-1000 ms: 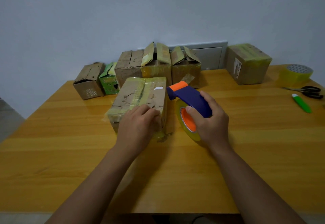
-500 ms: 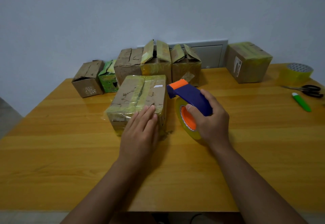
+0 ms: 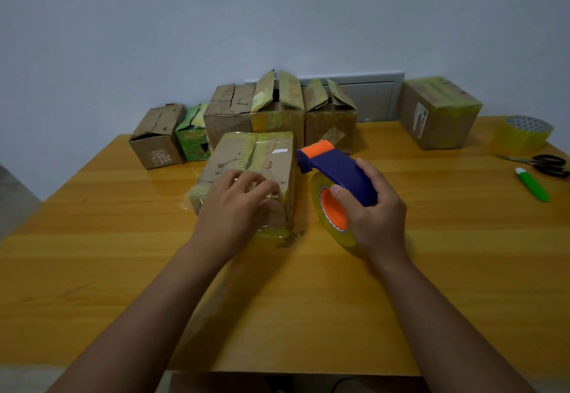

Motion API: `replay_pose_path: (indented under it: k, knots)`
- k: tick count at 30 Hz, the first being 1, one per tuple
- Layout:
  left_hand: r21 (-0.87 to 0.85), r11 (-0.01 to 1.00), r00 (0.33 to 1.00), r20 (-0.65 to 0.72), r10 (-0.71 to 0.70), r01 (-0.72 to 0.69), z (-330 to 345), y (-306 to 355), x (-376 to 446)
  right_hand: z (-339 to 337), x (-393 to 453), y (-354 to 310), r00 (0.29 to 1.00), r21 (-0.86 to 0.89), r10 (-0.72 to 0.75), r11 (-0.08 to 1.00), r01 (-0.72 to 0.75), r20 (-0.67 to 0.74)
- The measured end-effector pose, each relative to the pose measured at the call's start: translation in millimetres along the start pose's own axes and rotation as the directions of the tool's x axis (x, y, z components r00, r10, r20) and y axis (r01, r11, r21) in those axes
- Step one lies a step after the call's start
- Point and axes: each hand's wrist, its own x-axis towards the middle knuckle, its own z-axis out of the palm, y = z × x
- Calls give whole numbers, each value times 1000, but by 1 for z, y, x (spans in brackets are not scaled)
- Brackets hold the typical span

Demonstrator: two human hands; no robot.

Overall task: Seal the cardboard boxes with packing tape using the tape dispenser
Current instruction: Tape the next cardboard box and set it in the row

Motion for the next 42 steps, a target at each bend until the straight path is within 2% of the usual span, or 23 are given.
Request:
replay_pose_path:
  k: [6,12,16,22,26,36,42]
  knots:
    - [-14,995,994,-54,-100,100,8,-2,1,1,1,0,1000,6,2,1000,-2,-7]
    - [-3,984,983,45,-176,176,-2,-11,-2,0,1,1,1000,3,-5,1000,5,-1]
    - [79,968,951,187,-248,237,-11,-26,-4,1,1,3,1000,7,-5,1000,5,-2]
    - [239,928,932,153,-328,287,-13,8,5,1,1,6,1000,0,-12,1000,12,-15]
    - [298,920,932,180,-315,253,-9,14,1,1,2,5,1000,0,-11,1000,11,-14]
    - [358,916,965,114,-237,183,-5,14,-8,1,1,2,1000,4,-2,1000,2,-24]
    - [243,949,952,176,-249,203,-14,11,-11,1,1,1,1000,7,-1,1000,1,-21]
